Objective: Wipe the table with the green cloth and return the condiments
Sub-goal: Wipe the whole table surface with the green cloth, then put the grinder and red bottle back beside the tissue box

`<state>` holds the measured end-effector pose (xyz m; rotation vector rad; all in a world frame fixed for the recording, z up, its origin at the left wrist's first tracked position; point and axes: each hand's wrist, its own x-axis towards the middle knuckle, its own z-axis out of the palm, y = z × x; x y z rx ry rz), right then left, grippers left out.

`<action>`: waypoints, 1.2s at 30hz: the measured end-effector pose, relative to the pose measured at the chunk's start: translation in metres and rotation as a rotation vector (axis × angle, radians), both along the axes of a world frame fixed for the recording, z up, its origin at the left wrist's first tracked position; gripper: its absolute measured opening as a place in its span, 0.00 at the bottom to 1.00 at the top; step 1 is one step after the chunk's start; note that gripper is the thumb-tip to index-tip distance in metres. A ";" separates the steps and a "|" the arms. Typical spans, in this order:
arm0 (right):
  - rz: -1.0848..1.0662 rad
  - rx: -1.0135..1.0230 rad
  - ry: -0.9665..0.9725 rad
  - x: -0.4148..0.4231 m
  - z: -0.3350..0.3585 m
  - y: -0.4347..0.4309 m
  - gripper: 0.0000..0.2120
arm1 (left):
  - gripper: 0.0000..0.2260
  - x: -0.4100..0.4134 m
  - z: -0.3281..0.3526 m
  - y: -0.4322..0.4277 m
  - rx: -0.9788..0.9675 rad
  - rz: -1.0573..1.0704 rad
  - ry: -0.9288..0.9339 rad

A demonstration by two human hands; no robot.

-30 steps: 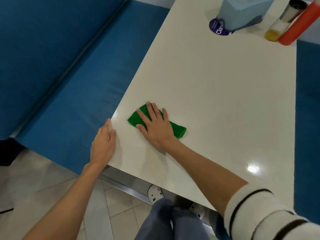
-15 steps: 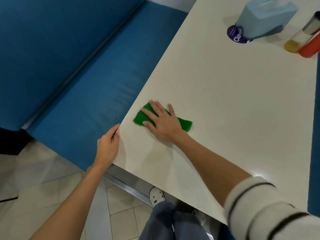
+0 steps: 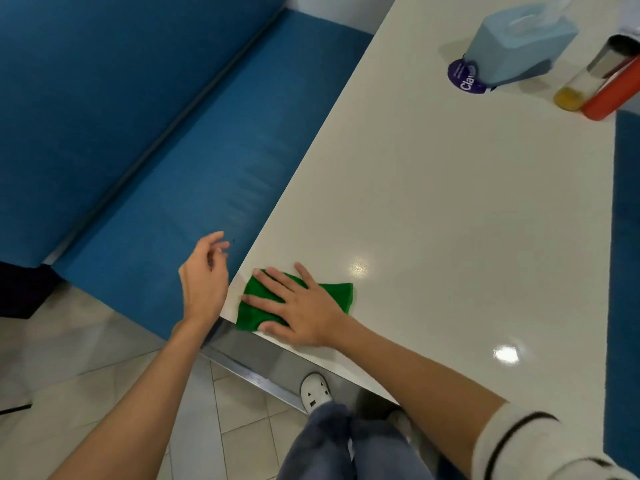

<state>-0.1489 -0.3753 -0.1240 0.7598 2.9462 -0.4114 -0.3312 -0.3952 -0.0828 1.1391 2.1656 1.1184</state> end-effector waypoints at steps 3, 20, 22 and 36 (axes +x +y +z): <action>-0.060 -0.011 -0.016 0.037 0.005 0.008 0.26 | 0.14 0.008 0.008 0.014 0.010 -0.082 -0.006; -0.750 -0.246 -0.037 0.140 0.095 0.073 0.16 | 0.12 0.132 0.044 0.110 -0.265 -0.739 -0.003; -0.793 -0.276 -0.013 0.171 0.107 0.079 0.15 | 0.10 0.149 0.050 0.124 -0.317 -0.811 -0.016; -1.354 -0.348 0.291 0.399 0.135 0.196 0.12 | 0.11 0.314 0.096 0.285 -0.451 -1.005 -0.075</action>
